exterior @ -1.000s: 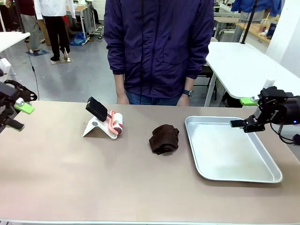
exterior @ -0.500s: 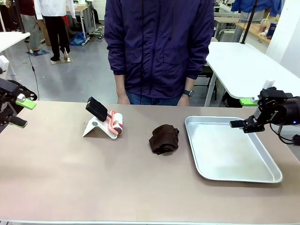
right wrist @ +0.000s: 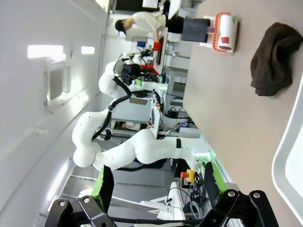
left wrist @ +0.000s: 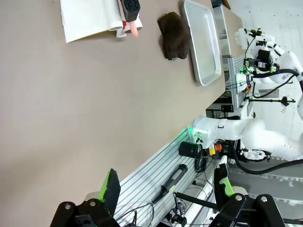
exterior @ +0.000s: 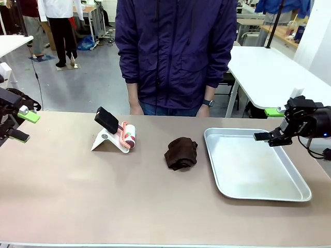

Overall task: Clean the surface of the table.
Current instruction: Return the Lint Roller and towel to their original positions.

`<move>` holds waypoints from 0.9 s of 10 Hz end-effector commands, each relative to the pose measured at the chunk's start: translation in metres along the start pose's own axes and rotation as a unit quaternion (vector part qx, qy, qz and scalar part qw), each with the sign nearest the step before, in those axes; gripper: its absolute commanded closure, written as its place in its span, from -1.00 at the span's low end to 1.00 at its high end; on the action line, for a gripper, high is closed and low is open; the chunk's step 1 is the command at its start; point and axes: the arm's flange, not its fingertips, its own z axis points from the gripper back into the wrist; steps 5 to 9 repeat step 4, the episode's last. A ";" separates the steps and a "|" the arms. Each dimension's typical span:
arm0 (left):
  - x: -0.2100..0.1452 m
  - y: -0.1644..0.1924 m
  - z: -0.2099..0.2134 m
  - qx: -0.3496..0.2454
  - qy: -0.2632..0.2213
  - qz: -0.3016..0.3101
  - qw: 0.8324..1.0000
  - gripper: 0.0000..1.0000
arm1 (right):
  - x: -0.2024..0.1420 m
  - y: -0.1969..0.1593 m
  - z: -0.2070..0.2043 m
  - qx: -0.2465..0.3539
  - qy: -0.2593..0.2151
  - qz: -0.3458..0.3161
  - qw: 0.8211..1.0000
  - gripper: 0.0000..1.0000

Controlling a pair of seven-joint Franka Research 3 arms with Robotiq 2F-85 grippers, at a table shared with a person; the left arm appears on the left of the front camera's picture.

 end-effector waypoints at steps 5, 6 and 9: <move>-0.002 0.001 0.002 0.000 0.004 0.000 1.000 -1.00 | 0.000 0.004 0.000 -0.005 -0.003 0.001 1.000 -1.00; -0.002 0.001 0.002 0.000 0.004 0.000 1.000 -1.00 | 0.000 0.004 0.000 -0.005 -0.003 0.001 1.000 -1.00; -0.002 0.001 0.002 0.000 0.004 0.000 1.000 -1.00 | 0.000 0.004 0.000 -0.005 -0.003 0.001 1.000 -1.00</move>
